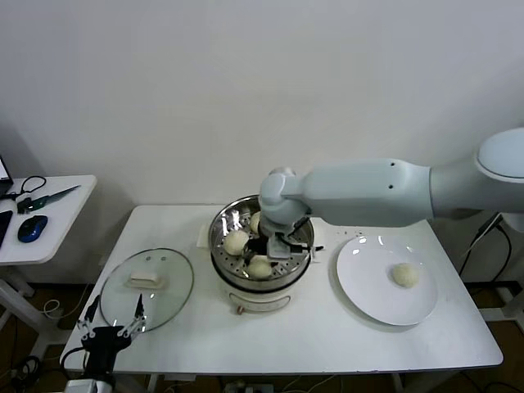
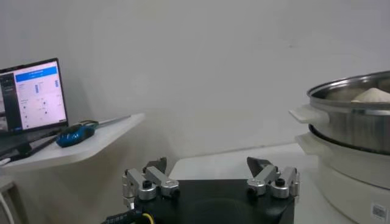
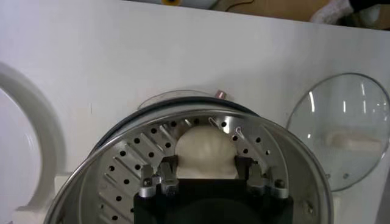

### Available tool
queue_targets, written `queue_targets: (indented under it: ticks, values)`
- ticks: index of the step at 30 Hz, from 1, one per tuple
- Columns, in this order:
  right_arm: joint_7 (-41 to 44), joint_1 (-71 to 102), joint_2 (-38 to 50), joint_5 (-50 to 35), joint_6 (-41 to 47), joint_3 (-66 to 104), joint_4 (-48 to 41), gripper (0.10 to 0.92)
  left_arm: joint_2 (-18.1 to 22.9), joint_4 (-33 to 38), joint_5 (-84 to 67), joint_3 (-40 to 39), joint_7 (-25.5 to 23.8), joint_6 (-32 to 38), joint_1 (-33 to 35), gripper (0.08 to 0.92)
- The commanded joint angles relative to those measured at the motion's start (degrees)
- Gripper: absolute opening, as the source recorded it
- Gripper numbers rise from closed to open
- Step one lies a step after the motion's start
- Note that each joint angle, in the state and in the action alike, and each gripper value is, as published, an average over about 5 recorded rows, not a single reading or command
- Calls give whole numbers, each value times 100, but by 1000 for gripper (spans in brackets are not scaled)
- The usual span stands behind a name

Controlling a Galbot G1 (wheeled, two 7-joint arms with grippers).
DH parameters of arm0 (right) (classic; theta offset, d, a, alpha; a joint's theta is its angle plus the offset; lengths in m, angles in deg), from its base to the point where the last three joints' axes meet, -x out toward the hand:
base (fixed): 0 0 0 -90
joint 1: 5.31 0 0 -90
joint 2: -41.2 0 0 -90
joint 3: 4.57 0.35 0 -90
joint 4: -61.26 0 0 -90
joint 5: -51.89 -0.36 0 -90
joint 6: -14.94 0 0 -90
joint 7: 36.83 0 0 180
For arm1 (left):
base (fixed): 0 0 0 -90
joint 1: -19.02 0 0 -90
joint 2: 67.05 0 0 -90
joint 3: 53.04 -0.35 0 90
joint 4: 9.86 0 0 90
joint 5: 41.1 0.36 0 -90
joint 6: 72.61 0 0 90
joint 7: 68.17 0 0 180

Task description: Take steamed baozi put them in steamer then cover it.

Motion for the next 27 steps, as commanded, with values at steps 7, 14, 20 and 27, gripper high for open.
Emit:
queue_targets:
  ticks: [7,14,20,27]
  values:
    - [245,-432,155,-477,-253,60,-146,790,10,-3,-7,-3,2,1,-6,823]
    - [1066,-1557,1090,-2086,-252,-529,-930,822,16,-34,-2,-19,1,1,-22,823]
    - [1503,-2307,2412,-3516,1198,-1709,-1023,823,19,-36,-11,-46,-10,-2,-56,823]
    - [1254,-1302,3995,-3148,2403,-1512,-1026,823,11,-7,-151,-74,-45,-12,-107,823]
